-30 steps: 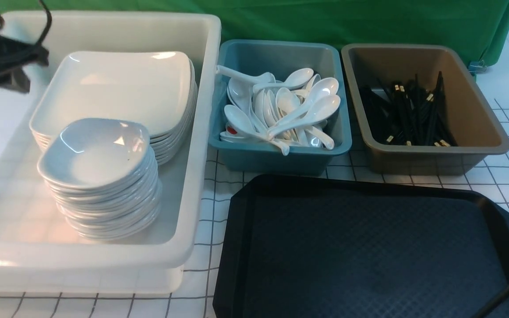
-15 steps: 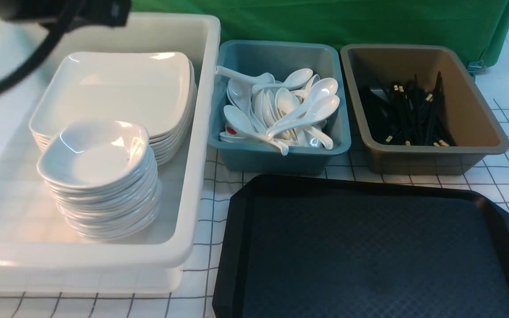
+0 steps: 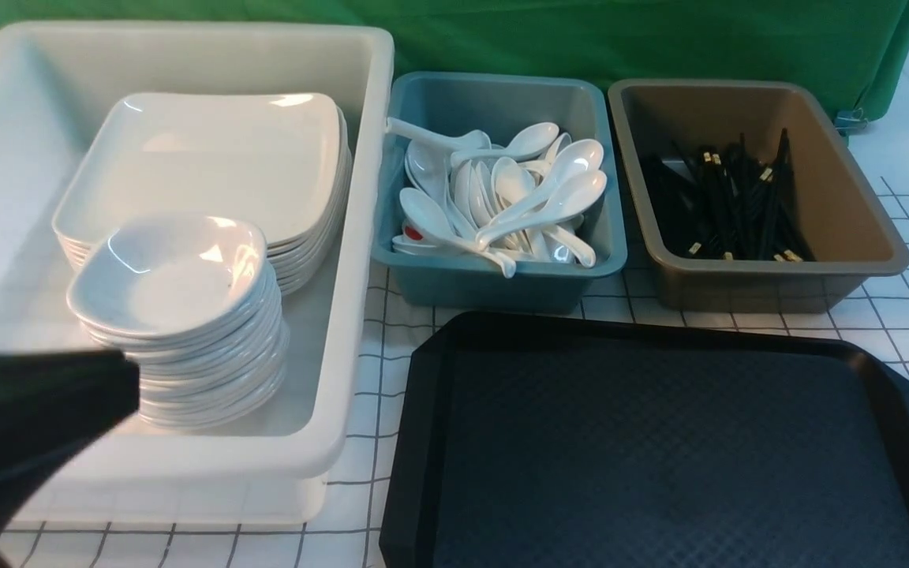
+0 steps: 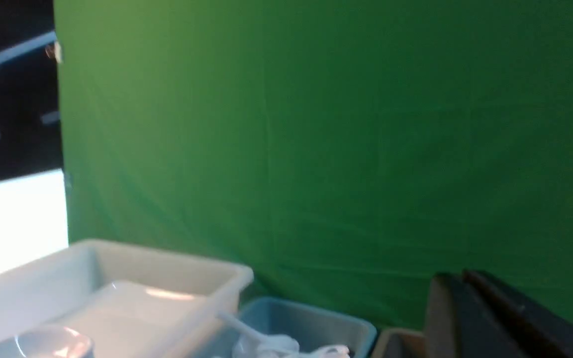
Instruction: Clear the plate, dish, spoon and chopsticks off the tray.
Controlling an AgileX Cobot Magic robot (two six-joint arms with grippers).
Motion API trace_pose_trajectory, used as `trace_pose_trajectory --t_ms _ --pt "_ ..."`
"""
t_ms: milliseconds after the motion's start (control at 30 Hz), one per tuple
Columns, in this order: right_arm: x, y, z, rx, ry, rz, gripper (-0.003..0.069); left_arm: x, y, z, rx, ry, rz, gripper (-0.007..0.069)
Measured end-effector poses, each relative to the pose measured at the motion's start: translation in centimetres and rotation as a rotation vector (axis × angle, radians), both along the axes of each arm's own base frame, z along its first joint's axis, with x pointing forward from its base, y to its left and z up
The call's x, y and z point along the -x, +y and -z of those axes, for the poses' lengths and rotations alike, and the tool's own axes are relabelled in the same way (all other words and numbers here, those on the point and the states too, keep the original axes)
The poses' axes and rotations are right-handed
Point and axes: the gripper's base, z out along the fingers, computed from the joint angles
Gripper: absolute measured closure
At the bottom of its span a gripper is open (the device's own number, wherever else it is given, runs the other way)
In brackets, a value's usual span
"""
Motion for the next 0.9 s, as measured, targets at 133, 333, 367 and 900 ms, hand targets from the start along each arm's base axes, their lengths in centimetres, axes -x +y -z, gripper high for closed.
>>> trace_pose_trajectory --t_ms 133,333,367,900 --pt "0.3 0.0 3.1 -0.042 -0.037 -0.025 0.0645 1.1 0.8 2.7 0.069 -0.056 -0.027 0.0625" --pt "-1.2 0.9 5.0 -0.023 0.044 -0.036 0.0631 1.7 1.4 4.7 0.151 -0.146 -0.051 0.0625" --pt "-1.2 0.9 5.0 -0.024 0.040 -0.037 0.0628 1.8 1.4 4.7 0.158 -0.154 -0.052 0.0625" --pt "-1.2 0.9 4.9 -0.032 0.036 -0.040 0.0589 1.8 1.5 4.6 0.169 -0.160 -0.054 0.0625"
